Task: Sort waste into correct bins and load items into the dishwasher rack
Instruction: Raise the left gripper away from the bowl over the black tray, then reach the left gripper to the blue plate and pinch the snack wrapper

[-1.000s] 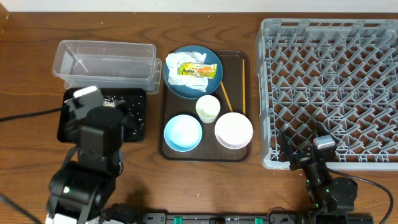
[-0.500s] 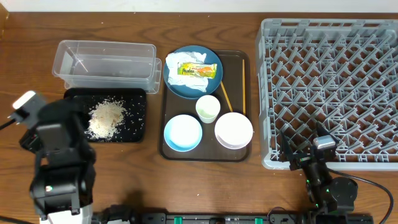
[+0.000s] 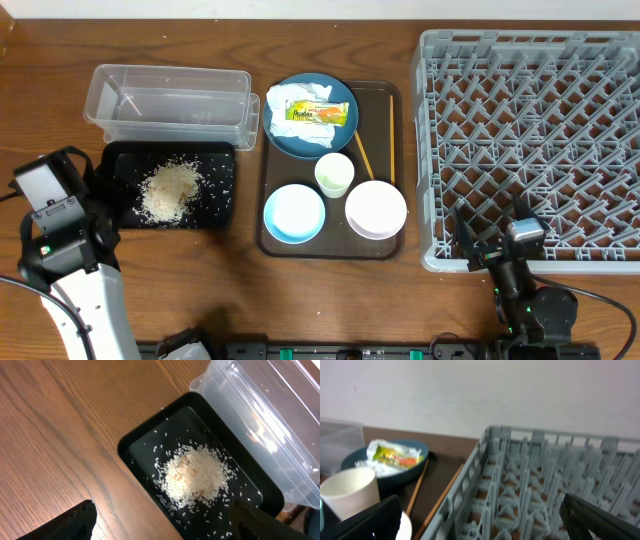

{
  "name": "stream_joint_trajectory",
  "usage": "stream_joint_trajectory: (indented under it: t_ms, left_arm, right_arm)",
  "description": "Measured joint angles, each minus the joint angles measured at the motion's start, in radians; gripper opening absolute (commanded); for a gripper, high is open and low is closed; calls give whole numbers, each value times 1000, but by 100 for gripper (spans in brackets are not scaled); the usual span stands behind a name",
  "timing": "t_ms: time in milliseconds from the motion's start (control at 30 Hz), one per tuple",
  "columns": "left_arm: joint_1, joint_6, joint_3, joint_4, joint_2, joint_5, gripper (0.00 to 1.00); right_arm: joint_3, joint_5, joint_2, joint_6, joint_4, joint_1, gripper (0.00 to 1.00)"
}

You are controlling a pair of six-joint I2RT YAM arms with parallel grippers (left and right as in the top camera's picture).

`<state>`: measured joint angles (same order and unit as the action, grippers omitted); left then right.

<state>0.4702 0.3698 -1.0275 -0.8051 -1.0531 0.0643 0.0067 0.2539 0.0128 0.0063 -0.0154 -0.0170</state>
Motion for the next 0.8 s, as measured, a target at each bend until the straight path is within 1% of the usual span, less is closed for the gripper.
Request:
stream_joint_trajectory:
  t_ms: [233,300,467,500,567,667,800]
  left_arm:
    - [0,0,0,0,-1,-21,88]
    - [0,0,0,1,-1,-32,88]
    - [0,0,0,0,-1,-86,88]
    - [0,0,0,0,-1,-109,88]
    - [0,0,0,0,-1,-145,88]
    - [1,0,0,0,-1,-238,88]
    - [1,-5,0,7,-1,-434,88]
  right_arm:
    - [0,35,0,13,-27,0,99]
    - [0,47,2,18,-106,0,99]
    - [0,116,3,39,-386,0,99]
    - [0,130,2,43,-445,0,99]
    - [0,139,3,46,-501,0,99]
    - [0,134,2,50,-600,0,99]
    - [0,51,2,53,-610,0,99]
